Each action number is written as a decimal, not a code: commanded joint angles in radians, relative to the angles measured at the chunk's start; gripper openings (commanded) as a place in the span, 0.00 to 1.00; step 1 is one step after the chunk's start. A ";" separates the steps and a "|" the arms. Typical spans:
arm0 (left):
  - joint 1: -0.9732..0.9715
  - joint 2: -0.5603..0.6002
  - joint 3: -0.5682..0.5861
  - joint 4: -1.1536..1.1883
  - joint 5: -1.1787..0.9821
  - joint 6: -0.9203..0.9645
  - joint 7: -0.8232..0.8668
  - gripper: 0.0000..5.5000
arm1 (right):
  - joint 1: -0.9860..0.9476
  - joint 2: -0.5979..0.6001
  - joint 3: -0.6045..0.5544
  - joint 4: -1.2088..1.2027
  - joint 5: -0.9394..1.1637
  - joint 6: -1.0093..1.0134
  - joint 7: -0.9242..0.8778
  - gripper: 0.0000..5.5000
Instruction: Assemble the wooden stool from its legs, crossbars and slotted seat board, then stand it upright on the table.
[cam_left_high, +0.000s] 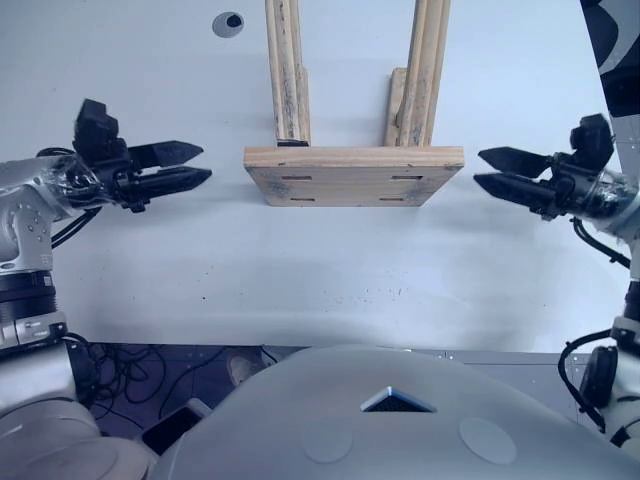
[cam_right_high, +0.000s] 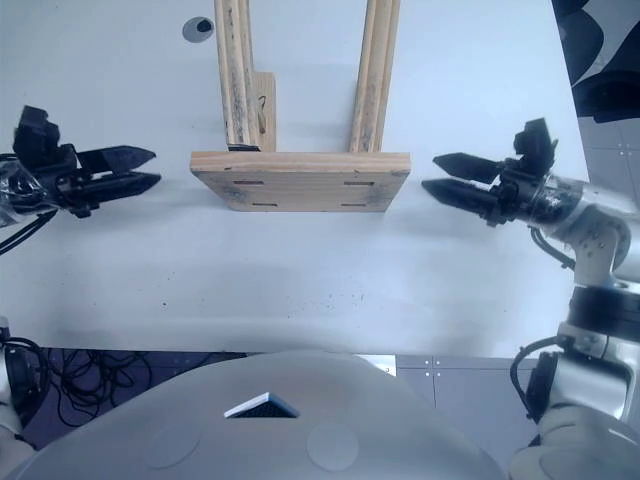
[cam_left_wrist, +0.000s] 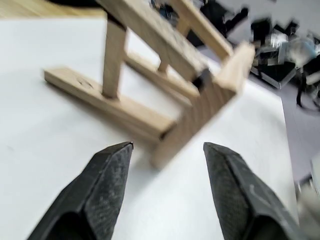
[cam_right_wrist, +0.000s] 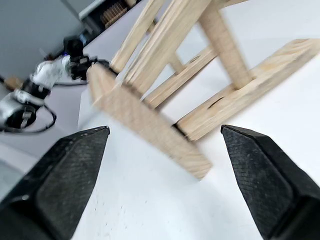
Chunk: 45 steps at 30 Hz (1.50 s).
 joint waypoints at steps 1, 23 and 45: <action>0.000 0.011 -0.067 -0.016 0.050 -0.061 -0.014 0.47 | -0.014 0.024 0.095 -0.019 -0.069 -0.117 -0.047 0.75; -0.138 -0.200 -0.165 -0.029 -0.034 0.033 0.127 0.35 | -0.271 0.068 0.368 0.199 -0.144 -0.070 0.021 0.37; -0.880 -0.282 0.136 0.516 -0.403 1.023 0.962 0.28 | -0.839 0.128 0.153 0.702 0.450 0.841 -0.182 0.29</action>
